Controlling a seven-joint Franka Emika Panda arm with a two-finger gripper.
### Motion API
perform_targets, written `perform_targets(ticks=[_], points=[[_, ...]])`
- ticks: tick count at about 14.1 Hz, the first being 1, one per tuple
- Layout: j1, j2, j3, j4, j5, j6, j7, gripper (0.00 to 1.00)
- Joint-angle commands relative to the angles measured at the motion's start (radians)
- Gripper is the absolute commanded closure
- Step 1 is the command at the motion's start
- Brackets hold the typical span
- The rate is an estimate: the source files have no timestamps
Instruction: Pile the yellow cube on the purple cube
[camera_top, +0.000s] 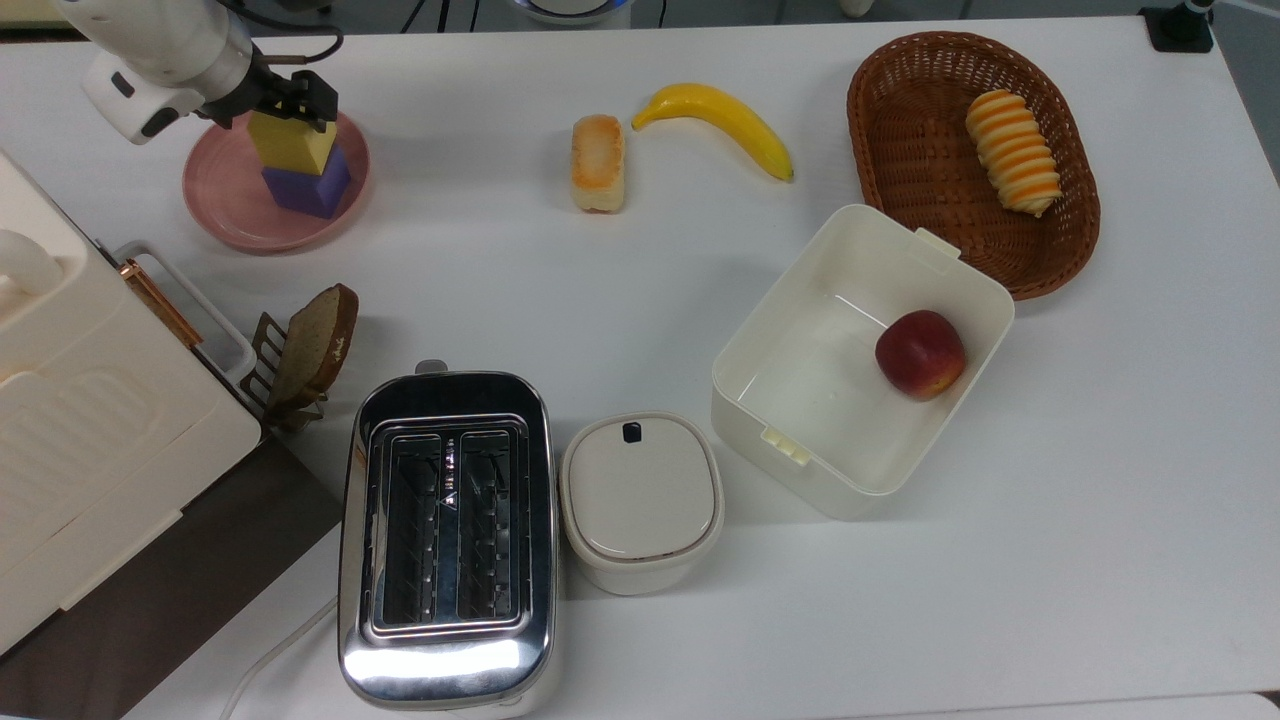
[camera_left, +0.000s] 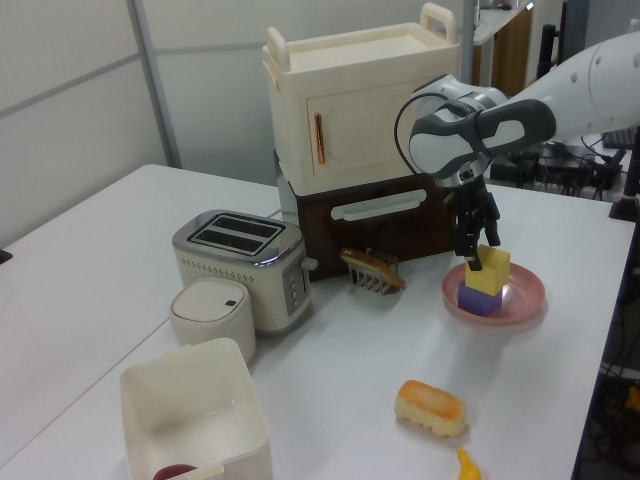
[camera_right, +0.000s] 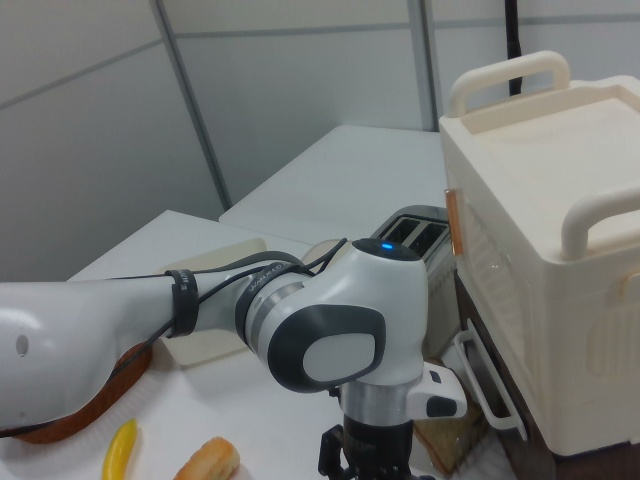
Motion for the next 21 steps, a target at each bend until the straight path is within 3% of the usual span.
perform_targets(ticks=[1,5,8,11,14,21], points=[[0.004,-0.077,0.011,-0.006,-0.001,-0.007,0.037,0.00],[0.060,-0.174,0.022,0.089,0.075,-0.151,0.038,0.00],[0.239,-0.203,0.022,0.140,0.086,-0.145,0.248,0.00],[0.340,-0.198,0.022,0.172,0.088,-0.117,0.363,0.00],[0.375,-0.192,0.022,0.172,0.089,-0.105,0.385,0.00],[0.366,-0.189,0.008,0.172,0.114,-0.085,0.413,0.00]])
